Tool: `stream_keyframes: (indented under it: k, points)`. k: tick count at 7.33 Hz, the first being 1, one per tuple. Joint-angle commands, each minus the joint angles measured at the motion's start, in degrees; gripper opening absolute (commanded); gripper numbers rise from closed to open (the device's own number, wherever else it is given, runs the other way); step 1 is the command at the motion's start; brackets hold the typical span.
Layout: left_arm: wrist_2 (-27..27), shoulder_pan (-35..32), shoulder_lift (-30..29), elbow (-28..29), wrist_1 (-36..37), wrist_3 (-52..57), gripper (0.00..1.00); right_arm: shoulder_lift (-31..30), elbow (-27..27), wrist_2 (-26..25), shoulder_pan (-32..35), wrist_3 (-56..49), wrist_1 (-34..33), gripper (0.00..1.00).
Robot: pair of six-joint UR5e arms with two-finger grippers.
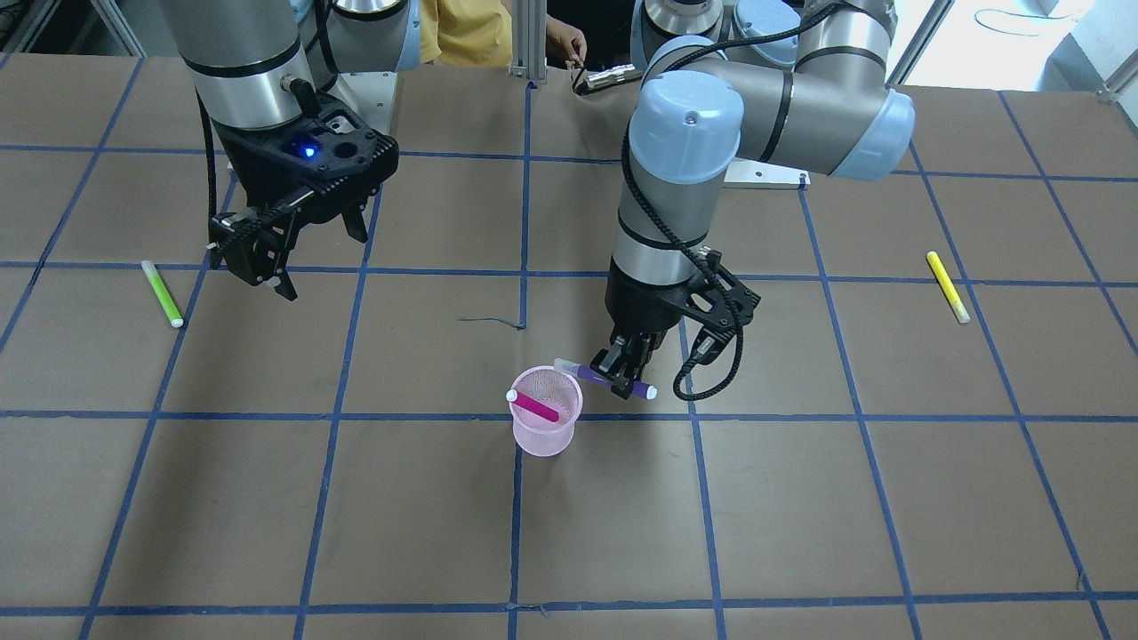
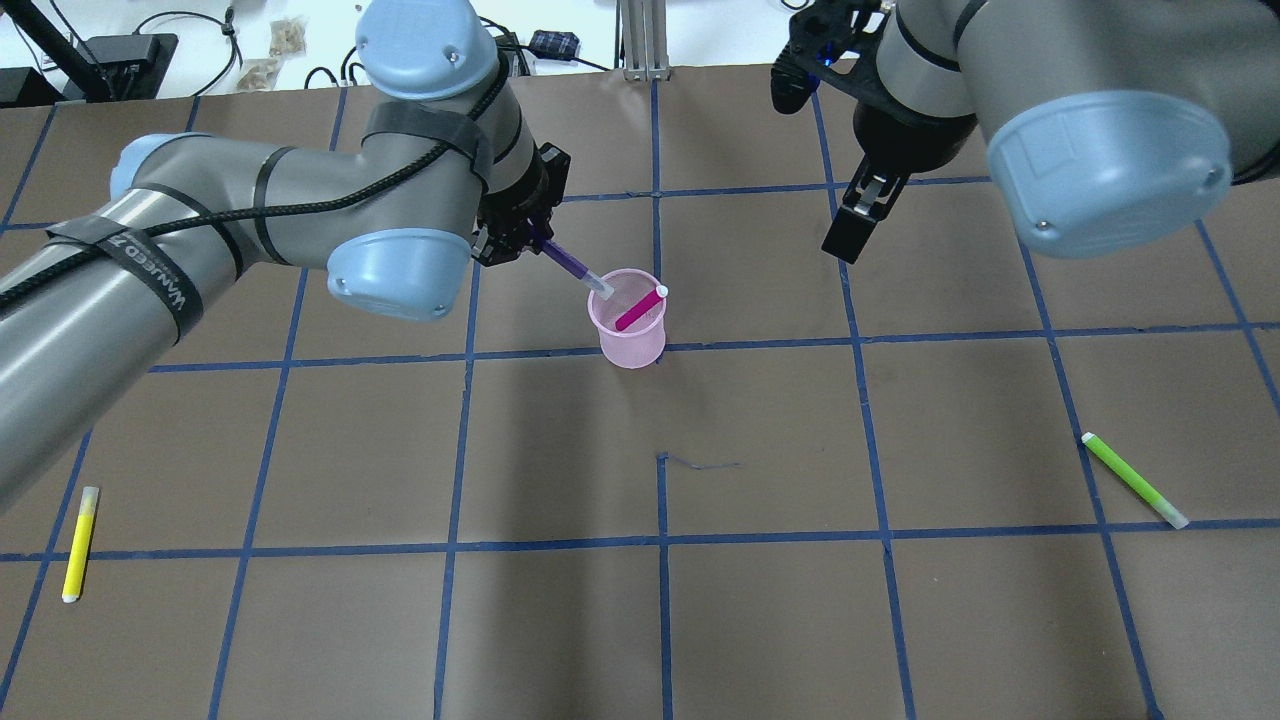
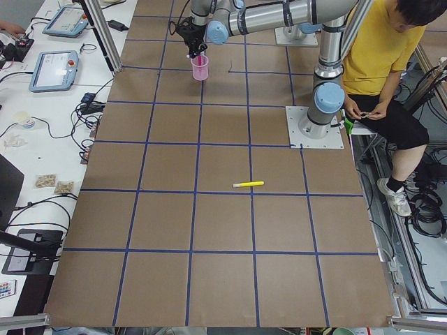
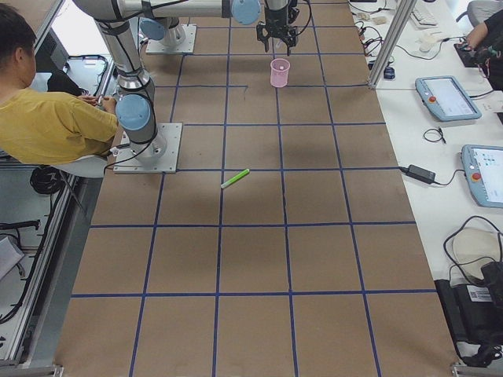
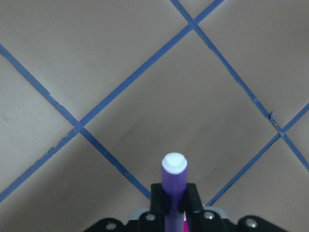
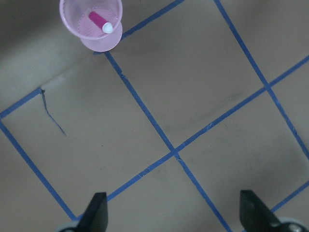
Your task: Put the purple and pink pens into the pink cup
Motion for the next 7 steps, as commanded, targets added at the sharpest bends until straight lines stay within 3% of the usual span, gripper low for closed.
stream_keyframes:
  k: [1,3,5,7]
  points:
    - [6.68,-4.03,-2.49,-0.20,4.26,-4.89,0.00,0.11,-1.71,-1.77,-0.39,19.27,0.58,1.00]
    - [9.86,-6.15,-4.07,-1.25,8.03,-9.44,0.00,-1.46,-3.30,-3.89,-3.01,20.79,5.57,1.00]
    - [9.96,-6.94,-4.61,-4.06,12.18,-9.65,0.00,-2.35,-3.13,-3.45,-3.56,38.54,7.09,1.00]
    - [10.13,-7.04,-3.20,-5.56,12.18,-8.08,0.00,-2.97,-2.96,0.40,-3.47,46.01,7.27,1.00]
